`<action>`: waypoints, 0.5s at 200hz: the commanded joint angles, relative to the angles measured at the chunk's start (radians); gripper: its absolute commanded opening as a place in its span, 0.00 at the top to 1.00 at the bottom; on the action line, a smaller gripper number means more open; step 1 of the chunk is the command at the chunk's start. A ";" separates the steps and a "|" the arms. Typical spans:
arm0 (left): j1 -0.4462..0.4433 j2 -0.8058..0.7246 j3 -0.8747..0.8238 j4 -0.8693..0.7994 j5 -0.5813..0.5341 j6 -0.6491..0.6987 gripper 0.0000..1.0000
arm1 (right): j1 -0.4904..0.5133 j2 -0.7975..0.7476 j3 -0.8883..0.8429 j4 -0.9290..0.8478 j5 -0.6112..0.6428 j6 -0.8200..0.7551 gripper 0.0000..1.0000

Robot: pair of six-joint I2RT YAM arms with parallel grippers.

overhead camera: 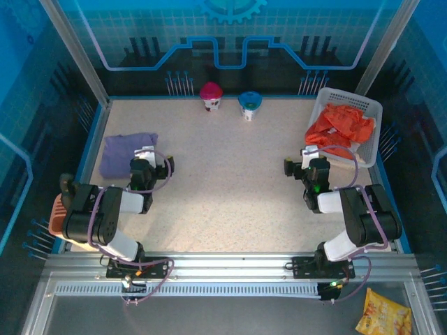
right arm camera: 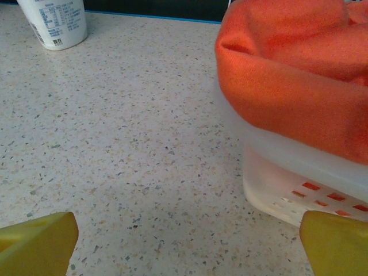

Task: Fold and stack the t-shirts

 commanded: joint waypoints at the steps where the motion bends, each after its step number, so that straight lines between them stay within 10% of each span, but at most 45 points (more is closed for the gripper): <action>1: 0.006 0.003 0.016 0.039 -0.023 -0.022 0.01 | -0.009 0.000 0.010 0.074 0.037 0.005 0.00; 100: 0.007 0.003 0.016 0.039 -0.023 -0.022 0.01 | 0.008 0.005 0.014 0.074 0.059 -0.011 0.00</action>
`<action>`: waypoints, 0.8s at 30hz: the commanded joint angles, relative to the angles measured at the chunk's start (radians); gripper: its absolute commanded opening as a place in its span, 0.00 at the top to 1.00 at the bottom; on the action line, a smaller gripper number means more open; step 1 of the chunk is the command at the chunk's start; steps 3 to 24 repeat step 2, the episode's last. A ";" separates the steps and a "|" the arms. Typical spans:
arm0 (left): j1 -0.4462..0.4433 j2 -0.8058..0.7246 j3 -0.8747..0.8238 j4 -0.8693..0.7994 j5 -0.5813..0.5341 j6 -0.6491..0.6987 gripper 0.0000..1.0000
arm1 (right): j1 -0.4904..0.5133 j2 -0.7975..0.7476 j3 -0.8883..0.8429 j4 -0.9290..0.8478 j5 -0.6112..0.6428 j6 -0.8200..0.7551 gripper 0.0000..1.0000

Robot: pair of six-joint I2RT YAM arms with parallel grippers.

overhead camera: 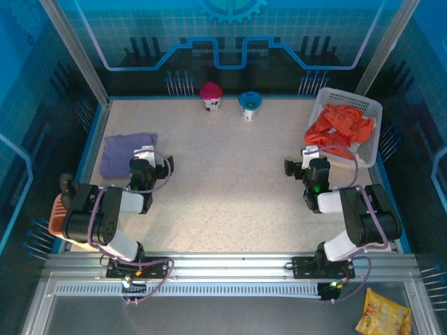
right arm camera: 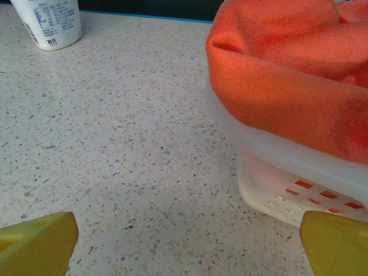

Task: Fold and stack the t-shirts

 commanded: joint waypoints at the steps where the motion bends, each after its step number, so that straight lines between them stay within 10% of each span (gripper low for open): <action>1: 0.007 0.004 0.016 0.032 -0.016 -0.022 0.01 | 0.008 0.005 0.014 0.074 0.050 -0.010 0.00; 24: 0.006 0.003 0.016 0.033 -0.016 -0.023 0.01 | 0.007 0.004 0.013 0.072 0.057 -0.007 0.00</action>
